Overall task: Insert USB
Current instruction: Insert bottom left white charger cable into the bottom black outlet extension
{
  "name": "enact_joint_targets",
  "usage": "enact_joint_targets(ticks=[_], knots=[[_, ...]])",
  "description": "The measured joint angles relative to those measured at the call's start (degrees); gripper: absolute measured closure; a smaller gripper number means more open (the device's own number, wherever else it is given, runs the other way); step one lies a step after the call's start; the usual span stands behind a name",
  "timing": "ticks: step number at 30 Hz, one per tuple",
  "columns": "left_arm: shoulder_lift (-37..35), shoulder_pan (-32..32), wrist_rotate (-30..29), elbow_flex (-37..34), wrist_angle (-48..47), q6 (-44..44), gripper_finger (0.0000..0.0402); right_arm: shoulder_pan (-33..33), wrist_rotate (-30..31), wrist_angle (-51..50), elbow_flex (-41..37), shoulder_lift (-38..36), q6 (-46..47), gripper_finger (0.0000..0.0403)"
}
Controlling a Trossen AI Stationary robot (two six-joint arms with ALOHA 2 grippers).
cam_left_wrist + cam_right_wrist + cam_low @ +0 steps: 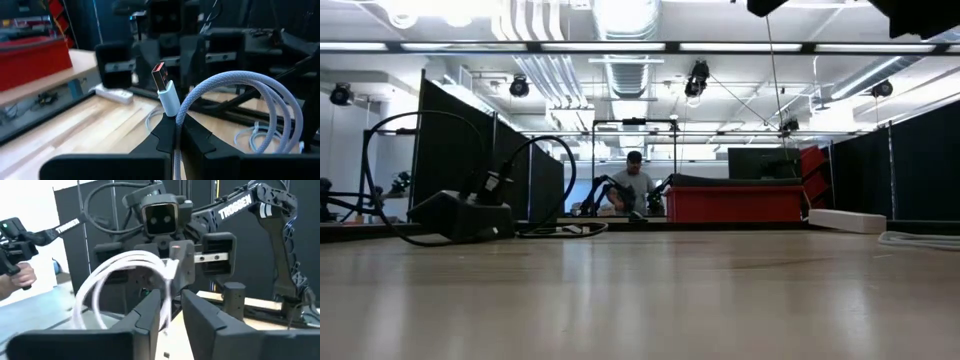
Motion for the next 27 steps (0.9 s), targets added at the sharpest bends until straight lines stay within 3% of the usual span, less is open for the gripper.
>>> enact_joint_targets(ticks=[4,8,16,27], knots=[[2.1,0.3,0.1,0.0,7.5,4.9,0.0399,1.0,0.3,-4.4,1.8,-0.1,0.2,0.0307],[2.7,0.3,0.2,0.0,9.1,5.0,0.0399,3.4,0.5,-4.2,2.3,-0.4,-2.1,0.0292],[2.8,0.9,-0.5,0.0,9.3,4.6,0.0399,5.6,11.6,-4.7,2.9,0.0,-2.1,0.0304],[2.8,2.0,1.8,0.0,9.4,6.4,0.0399,6.0,12.3,-8.0,5.5,1.9,-1.0,0.0303]])
